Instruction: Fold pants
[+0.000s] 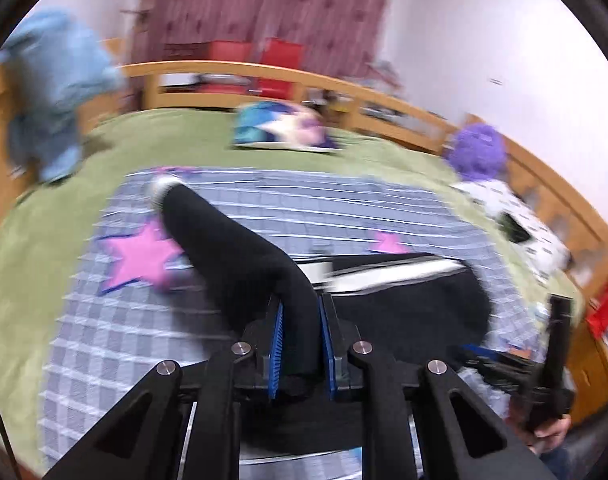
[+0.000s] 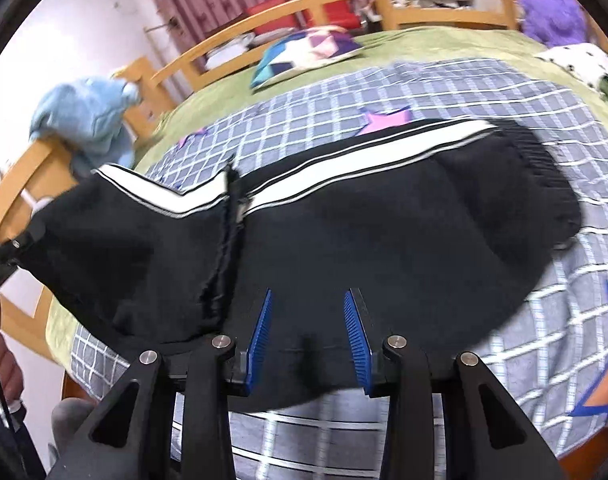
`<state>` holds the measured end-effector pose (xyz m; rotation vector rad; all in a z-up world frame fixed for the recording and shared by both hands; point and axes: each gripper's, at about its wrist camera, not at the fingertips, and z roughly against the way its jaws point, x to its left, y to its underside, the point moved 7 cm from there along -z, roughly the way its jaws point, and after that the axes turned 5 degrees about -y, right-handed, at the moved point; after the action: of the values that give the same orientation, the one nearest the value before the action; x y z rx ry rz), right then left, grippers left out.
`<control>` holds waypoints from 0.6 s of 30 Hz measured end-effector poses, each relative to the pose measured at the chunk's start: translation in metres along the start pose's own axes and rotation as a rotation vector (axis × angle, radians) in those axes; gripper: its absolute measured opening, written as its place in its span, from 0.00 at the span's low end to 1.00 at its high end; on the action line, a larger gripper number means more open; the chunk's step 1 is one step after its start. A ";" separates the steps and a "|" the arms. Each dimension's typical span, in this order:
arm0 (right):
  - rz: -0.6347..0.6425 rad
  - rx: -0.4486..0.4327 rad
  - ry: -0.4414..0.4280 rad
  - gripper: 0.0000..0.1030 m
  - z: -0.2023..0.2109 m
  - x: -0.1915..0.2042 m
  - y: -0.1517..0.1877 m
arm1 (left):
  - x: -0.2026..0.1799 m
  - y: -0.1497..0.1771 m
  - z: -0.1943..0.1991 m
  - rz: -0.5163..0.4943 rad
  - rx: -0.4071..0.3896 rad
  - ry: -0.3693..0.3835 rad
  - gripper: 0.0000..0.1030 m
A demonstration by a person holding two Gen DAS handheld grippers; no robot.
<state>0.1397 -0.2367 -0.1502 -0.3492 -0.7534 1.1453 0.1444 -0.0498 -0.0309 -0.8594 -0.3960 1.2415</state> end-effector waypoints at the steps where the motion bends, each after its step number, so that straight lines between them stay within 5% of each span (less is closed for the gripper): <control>1: -0.012 -0.009 0.003 0.36 0.005 -0.006 0.000 | -0.016 0.000 -0.003 -0.019 0.004 0.027 0.15; 6: -0.147 -0.029 -0.014 0.36 0.023 -0.045 0.005 | -0.101 0.025 -0.044 -0.133 0.080 0.137 0.14; 10: -0.197 -0.031 -0.022 0.36 0.026 -0.060 0.006 | -0.130 0.062 -0.077 -0.155 0.200 0.231 0.06; 15: -0.141 0.010 -0.042 0.36 0.007 -0.038 0.005 | -0.099 0.078 -0.087 -0.077 0.273 0.215 0.08; 17: -0.111 0.027 -0.078 0.37 -0.001 -0.026 0.005 | -0.073 0.073 -0.078 -0.023 0.253 0.210 0.19; 18: -0.102 0.035 -0.099 0.39 -0.005 -0.021 0.004 | -0.059 0.071 -0.073 -0.001 0.239 0.191 0.31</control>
<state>0.1359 -0.2533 -0.1635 -0.2233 -0.8271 1.0844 0.1303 -0.1252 -0.1201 -0.7635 -0.0916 1.1669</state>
